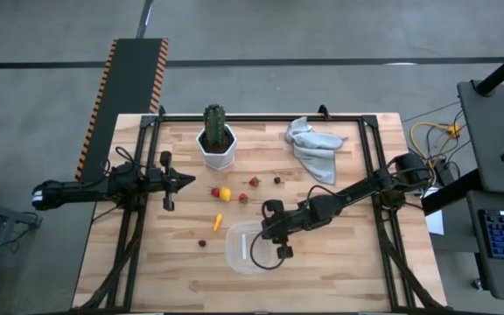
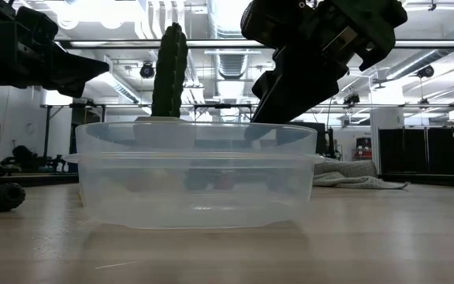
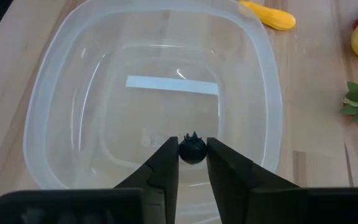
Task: Pick and placing Produce into tupperware
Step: Put the top blueberry into the transparent container, then put the blueberry into the transparent container
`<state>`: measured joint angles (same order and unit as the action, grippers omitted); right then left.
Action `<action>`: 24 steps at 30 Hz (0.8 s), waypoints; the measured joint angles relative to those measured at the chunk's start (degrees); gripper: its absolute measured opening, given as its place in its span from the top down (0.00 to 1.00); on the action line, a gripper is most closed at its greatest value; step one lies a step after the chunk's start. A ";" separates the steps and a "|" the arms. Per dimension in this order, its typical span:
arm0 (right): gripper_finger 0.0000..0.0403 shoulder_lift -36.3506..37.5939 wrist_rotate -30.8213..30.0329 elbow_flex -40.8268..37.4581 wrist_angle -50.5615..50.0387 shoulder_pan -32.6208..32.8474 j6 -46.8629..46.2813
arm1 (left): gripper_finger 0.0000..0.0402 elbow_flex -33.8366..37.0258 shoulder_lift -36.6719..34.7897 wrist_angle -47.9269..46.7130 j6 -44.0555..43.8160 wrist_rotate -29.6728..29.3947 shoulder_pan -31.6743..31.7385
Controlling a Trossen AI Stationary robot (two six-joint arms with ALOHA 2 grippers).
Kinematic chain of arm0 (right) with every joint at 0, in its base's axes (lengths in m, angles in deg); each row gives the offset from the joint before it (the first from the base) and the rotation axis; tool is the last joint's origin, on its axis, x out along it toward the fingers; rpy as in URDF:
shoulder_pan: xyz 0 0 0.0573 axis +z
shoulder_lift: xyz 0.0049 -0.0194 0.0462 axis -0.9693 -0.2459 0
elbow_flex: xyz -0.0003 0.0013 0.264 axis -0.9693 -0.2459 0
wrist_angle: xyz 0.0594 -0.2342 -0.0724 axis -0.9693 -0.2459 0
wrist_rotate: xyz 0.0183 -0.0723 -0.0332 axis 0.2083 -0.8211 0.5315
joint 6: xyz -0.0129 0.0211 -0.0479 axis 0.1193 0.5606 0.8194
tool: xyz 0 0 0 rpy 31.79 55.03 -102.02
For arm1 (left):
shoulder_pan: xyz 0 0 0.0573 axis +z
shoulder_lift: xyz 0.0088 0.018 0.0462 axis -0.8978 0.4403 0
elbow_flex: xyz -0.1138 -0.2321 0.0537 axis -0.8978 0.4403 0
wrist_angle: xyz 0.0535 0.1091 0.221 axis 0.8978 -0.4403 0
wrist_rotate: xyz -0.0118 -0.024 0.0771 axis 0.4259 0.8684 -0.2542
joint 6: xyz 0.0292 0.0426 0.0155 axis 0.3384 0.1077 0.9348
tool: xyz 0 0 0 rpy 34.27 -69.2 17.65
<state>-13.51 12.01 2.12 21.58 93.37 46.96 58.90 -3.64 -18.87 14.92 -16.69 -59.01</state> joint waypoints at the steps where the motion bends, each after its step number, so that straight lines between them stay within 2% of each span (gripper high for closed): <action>1: 0.80 0.00 -0.14 0.00 -0.03 0.00 -0.01 | 1.00 0.00 0.01 0.00 0.00 0.01 0.00; 13: 0.77 0.00 -0.81 0.00 -1.31 -0.72 0.80 | 1.00 0.00 0.00 -0.02 0.00 0.04 0.00; 19: 0.80 1.75 -7.06 -0.02 -5.20 -2.29 1.02 | 1.00 0.00 0.01 -0.05 0.00 0.04 0.00; 24: 0.82 4.85 -8.93 -0.02 -9.90 -3.81 2.19 | 1.00 0.00 0.00 -0.07 0.00 0.04 0.00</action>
<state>-8.66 3.08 2.10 11.68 89.56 49.14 58.90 -3.64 -18.94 14.92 -16.64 -59.01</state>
